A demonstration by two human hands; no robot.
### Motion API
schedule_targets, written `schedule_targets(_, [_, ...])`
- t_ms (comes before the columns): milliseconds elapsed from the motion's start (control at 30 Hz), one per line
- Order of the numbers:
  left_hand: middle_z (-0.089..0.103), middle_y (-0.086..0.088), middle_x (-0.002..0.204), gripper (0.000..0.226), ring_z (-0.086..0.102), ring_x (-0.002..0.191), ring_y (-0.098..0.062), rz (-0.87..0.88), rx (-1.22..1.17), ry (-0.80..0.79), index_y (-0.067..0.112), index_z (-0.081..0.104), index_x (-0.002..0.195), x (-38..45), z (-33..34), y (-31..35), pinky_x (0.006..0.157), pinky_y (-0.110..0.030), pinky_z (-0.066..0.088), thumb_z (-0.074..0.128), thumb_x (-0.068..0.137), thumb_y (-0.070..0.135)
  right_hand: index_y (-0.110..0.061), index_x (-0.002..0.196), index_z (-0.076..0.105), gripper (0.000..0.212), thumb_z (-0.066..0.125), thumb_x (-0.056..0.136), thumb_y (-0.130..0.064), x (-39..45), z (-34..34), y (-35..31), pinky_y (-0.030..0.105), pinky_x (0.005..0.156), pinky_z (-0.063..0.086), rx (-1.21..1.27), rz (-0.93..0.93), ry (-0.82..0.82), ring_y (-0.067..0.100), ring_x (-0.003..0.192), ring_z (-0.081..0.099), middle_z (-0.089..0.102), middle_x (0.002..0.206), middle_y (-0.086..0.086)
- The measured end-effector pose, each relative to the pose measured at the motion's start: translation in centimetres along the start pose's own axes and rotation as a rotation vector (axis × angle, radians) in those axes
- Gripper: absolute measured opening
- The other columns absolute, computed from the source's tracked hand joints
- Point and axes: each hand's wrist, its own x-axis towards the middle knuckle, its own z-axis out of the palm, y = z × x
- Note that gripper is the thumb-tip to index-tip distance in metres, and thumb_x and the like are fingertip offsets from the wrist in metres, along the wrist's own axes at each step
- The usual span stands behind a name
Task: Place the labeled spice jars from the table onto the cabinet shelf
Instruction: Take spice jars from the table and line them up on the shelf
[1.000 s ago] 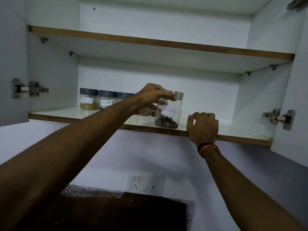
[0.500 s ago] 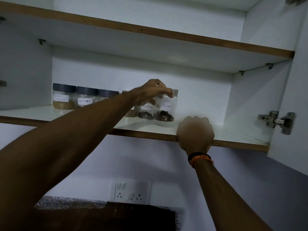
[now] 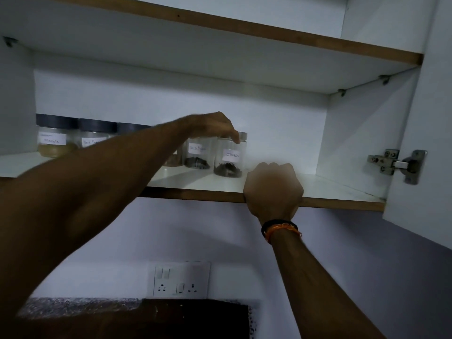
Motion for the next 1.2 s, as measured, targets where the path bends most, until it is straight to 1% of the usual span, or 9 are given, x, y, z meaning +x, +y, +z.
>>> schedule_targets(100, [0.065,-0.004,0.124,0.035,0.06,0.111,-0.025,-0.009,0.176,-0.089,0.011,0.066,0.122,0.6,-1.3,0.4,0.093,-0.04,0.05,0.063,0.094,0.032,-0.012,0.069,0.073,0.026,0.055,0.08,-0.027,-0.1,0.0,0.0,0.027,0.053,0.046,0.013,0.001,-0.01,0.018,0.061,0.053,0.063,0.059,0.002])
schedule_targets(233, [0.068,-0.013,0.123,0.039,0.065,0.109,-0.034,-0.007,0.306,-0.128,0.005,0.064,0.127,1.4,-1.8,0.3,0.09,-0.046,0.056,0.061,0.097,0.03,-0.012,0.069,0.073,0.027,0.054,0.08,-0.028,-0.1,0.0,0.2,0.025,0.055,0.044,0.009,-0.005,-0.005,0.017,0.06,0.053,0.064,0.059,0.002])
schedule_targets(400, [0.068,-0.014,0.127,0.042,0.065,0.113,-0.034,0.003,0.355,-0.108,0.004,0.064,0.128,1.7,-1.5,-0.3,0.097,-0.05,0.055,0.059,0.099,0.033,-0.013,0.064,0.07,0.028,0.052,0.079,-0.027,-0.1,0.2,0.3,0.023,0.053,0.04,0.006,-0.018,0.024,0.015,0.057,0.049,0.06,0.055,0.0])
schedule_targets(633, [0.066,-0.009,0.131,0.045,0.061,0.114,-0.029,0.036,0.438,-0.042,0.01,0.063,0.133,2.3,-1.3,-0.9,0.095,-0.039,0.048,0.06,0.098,0.038,-0.015,0.059,0.065,0.035,0.042,0.079,-0.031,0.0,0.4,0.4,0.022,0.053,0.03,0.009,-0.042,0.056,0.015,0.056,0.045,0.053,0.051,-0.002])
schedule_targets(833, [0.07,-0.013,0.094,0.042,0.058,0.08,-0.025,0.121,0.443,-0.008,0.001,0.069,0.095,2.7,-1.1,-2.3,0.09,-0.049,0.05,0.06,0.098,0.042,-0.015,0.059,0.066,0.035,0.042,0.079,-0.031,-0.1,0.4,0.5,0.021,0.052,0.032,0.015,-0.046,0.057,0.014,0.055,0.046,0.053,0.051,-0.002])
schedule_targets(967, [0.071,-0.014,0.118,0.049,0.064,0.105,-0.032,0.1,0.481,0.012,0.003,0.069,0.117,3.5,-0.5,-3.1,0.097,-0.046,0.048,0.056,0.099,0.047,-0.015,0.06,0.066,0.036,0.041,0.08,-0.032,-0.1,0.6,0.6,0.02,0.053,0.032,0.012,-0.05,0.066,0.014,0.055,0.046,0.053,0.051,-0.002])
schedule_targets(1033, [0.067,-0.016,0.126,0.051,0.062,0.112,-0.032,0.085,0.502,0.012,0.002,0.067,0.116,3.9,-0.4,-3.2,0.099,-0.045,0.046,0.055,0.099,0.048,-0.015,0.059,0.066,0.037,0.041,0.08,-0.033,-0.1,0.6,0.6,0.02,0.053,0.032,0.014,-0.053,0.074,0.014,0.054,0.047,0.054,0.051,-0.002])
schedule_targets(1133, [0.069,-0.013,0.106,0.04,0.061,0.098,-0.028,0.091,0.51,0.02,0.011,0.063,0.096,4.4,-0.5,-3.6,0.095,-0.047,0.048,0.057,0.097,0.05,-0.015,0.06,0.066,0.037,0.041,0.08,-0.032,0.0,0.7,0.7,0.021,0.053,0.032,0.005,-0.055,0.076,0.014,0.054,0.047,0.054,0.051,-0.002])
schedule_targets(1200, [0.07,-0.014,0.1,0.047,0.064,0.096,-0.033,0.1,0.503,0.024,0.004,0.068,0.098,4.6,-0.5,-3.7,0.093,-0.049,0.048,0.057,0.097,0.05,-0.015,0.06,0.066,0.037,0.04,0.08,-0.032,0.0,0.7,0.7,0.021,0.053,0.031,-0.006,-0.053,0.07,0.014,0.055,0.047,0.054,0.051,-0.002])
